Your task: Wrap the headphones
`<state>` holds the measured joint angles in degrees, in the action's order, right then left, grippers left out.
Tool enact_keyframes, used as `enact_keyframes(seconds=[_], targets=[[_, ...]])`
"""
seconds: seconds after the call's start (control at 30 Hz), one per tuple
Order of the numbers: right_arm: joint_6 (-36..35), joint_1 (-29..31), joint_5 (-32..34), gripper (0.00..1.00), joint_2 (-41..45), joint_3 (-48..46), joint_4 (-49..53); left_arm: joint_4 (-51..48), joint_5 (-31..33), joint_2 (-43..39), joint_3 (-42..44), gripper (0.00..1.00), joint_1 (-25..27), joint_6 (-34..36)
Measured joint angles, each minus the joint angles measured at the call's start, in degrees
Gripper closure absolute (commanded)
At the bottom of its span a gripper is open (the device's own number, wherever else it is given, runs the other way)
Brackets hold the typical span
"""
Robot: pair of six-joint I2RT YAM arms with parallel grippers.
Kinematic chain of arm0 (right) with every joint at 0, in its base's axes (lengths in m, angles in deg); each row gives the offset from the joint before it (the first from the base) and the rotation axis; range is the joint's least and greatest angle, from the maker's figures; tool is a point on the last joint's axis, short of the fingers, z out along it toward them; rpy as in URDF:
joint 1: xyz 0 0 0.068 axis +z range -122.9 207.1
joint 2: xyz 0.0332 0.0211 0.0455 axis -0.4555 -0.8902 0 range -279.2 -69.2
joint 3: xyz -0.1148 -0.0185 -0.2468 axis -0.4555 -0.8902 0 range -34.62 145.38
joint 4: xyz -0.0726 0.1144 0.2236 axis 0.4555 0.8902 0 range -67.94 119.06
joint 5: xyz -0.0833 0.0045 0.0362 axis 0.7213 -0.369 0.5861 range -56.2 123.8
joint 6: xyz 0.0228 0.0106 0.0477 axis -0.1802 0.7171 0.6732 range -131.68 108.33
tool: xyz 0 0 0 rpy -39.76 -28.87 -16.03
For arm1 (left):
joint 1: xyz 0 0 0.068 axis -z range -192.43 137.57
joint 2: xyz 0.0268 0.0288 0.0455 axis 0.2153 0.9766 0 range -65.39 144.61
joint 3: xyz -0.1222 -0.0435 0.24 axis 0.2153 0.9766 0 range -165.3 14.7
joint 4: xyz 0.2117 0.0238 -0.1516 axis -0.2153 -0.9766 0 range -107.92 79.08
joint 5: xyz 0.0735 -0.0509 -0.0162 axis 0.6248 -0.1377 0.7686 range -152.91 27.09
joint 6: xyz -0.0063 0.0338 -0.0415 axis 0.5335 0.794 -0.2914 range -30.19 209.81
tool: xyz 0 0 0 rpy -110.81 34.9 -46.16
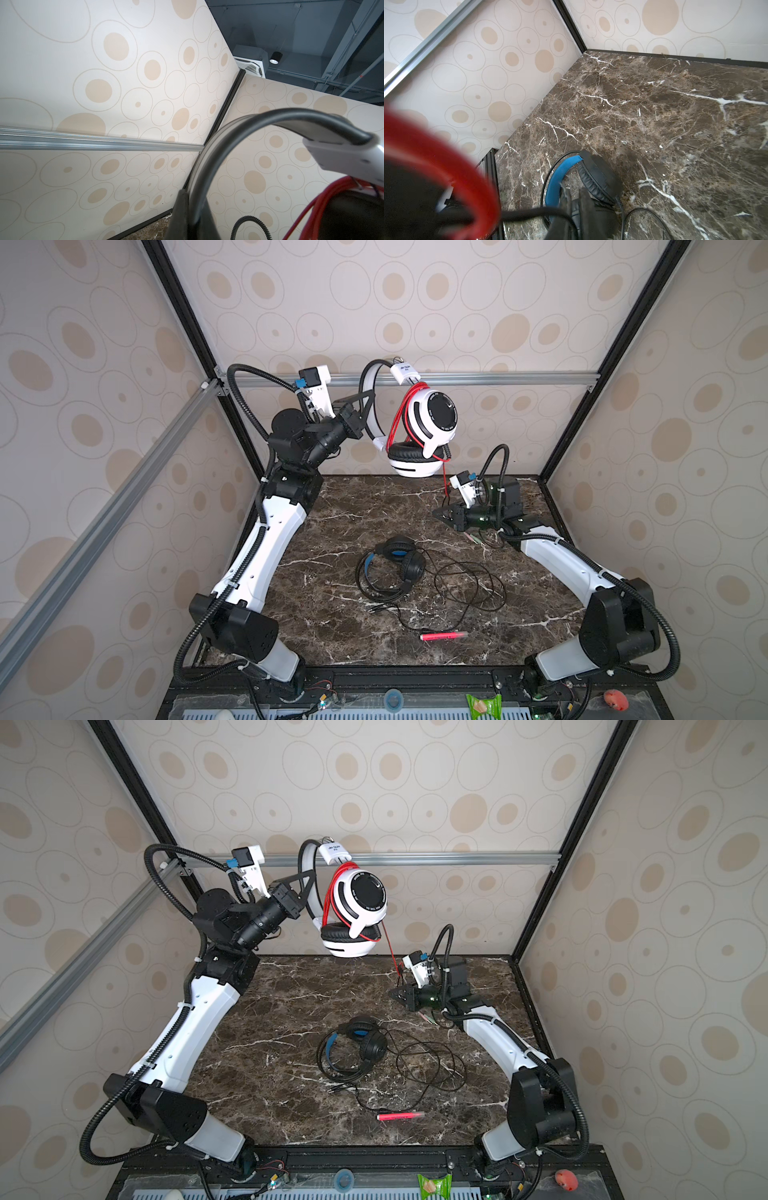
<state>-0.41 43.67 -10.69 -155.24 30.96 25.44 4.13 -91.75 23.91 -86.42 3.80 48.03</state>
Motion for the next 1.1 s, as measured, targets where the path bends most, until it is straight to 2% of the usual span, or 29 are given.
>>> enact_keyframes(seconds=[0.1, 0.33, 0.4, 0.57, 0.7, 1.1], targets=[[-0.1, 0.0, 1.1, 0.9, 0.0, -0.3, 0.1, 0.7, 0.0, 0.0, 0.0, 1.0, -0.2, -0.1], [-1.0, 0.0, 4.0, 1.0, 0.0, -0.6, 1.2, 0.7, 0.5, 0.0, 0.0, 1.0, -0.3, -0.4], [-1.2, 0.0, 4.8, 1.0, 0.0, -0.6, 1.7, 0.7, 1.5, 0.1, 0.0, 1.0, -0.3, -0.5], [-1.3, 0.0, 7.9, 1.0, 0.0, -0.6, 2.0, 0.7, 6.5, 2.0, -0.6, 1.0, -0.3, -1.7], [-1.4, 1.2, 13.6, 1.0, 0.0, -0.6, 3.1, 0.0, 11.5, 5.3, -1.9, 1.0, -0.3, -3.8], [-3.9, 12.1, 30.3, 1.0, -0.2, 0.8, 10.3, -7.3, 24.9, 9.7, -2.4, 1.0, 1.0, -8.8]])
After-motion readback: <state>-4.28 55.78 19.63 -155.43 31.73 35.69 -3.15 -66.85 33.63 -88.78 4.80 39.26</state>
